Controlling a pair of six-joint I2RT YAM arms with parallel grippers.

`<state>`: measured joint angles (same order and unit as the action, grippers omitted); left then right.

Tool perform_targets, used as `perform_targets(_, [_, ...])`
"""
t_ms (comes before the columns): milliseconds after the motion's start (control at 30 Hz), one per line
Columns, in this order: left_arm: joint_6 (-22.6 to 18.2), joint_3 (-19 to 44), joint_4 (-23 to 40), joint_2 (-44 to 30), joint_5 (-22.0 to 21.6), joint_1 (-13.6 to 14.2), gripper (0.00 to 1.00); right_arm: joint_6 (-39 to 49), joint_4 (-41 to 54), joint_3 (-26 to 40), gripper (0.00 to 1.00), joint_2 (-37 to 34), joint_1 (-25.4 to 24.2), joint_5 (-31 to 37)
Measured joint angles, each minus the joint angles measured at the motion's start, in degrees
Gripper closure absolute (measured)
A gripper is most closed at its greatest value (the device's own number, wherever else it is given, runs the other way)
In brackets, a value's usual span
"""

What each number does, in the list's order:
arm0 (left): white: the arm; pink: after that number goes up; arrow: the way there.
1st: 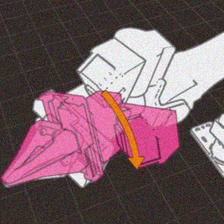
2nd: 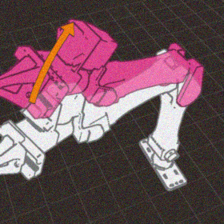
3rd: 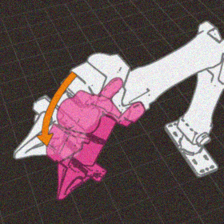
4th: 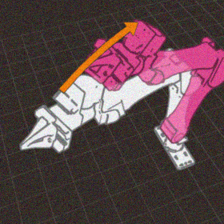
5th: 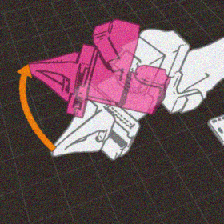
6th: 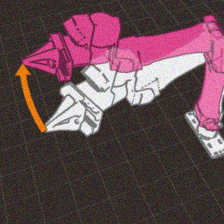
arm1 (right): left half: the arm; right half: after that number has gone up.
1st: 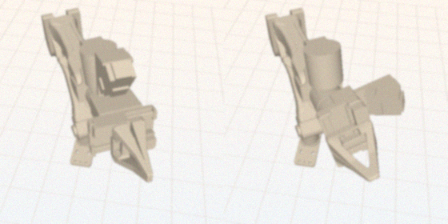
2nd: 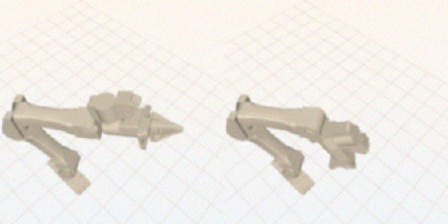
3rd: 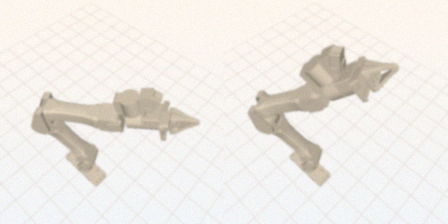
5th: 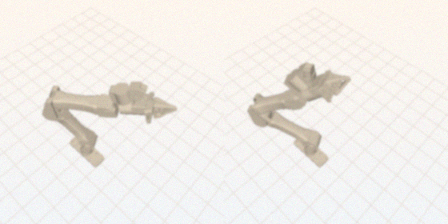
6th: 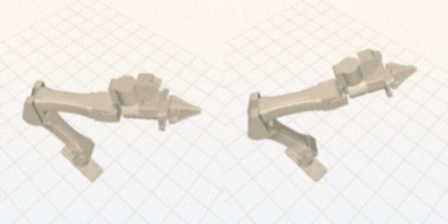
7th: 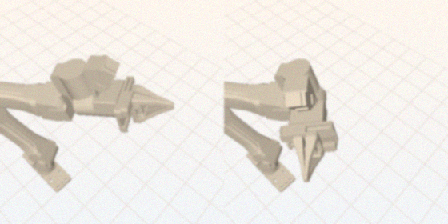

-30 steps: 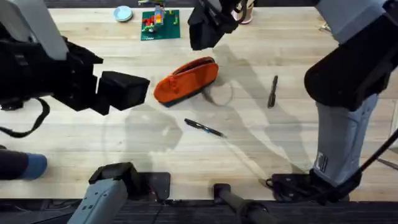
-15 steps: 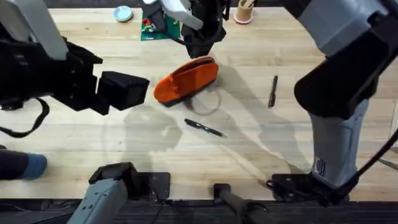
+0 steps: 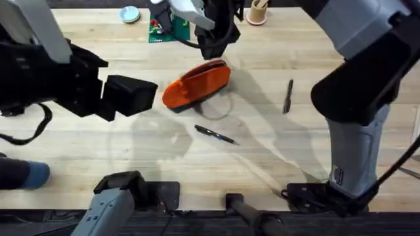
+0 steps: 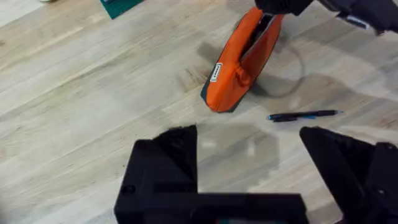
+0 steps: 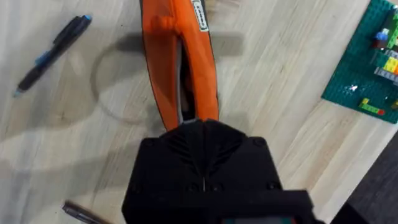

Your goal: Unzip the bag, pick up the pens from the table one at a time and place them inside, then zip the bag closed.

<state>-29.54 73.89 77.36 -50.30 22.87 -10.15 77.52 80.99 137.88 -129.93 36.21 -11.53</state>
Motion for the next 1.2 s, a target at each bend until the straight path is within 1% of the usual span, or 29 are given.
perform_targets(367, [0.0,0.0,0.0,0.0,0.0,0.0,0.006,-1.1,-0.9,0.0,0.971,-0.3,0.0,0.0])
perform_targets(667, [0.0,0.0,0.0,0.0,0.0,0.0,0.006,-1.9,-1.1,0.0,0.971,-3.8,0.0,0.0])
perform_targets(1200, [0.0,0.0,0.0,0.0,0.0,0.0,0.007,-4.3,-1.1,0.0,0.971,-7.2,0.2,-0.1])
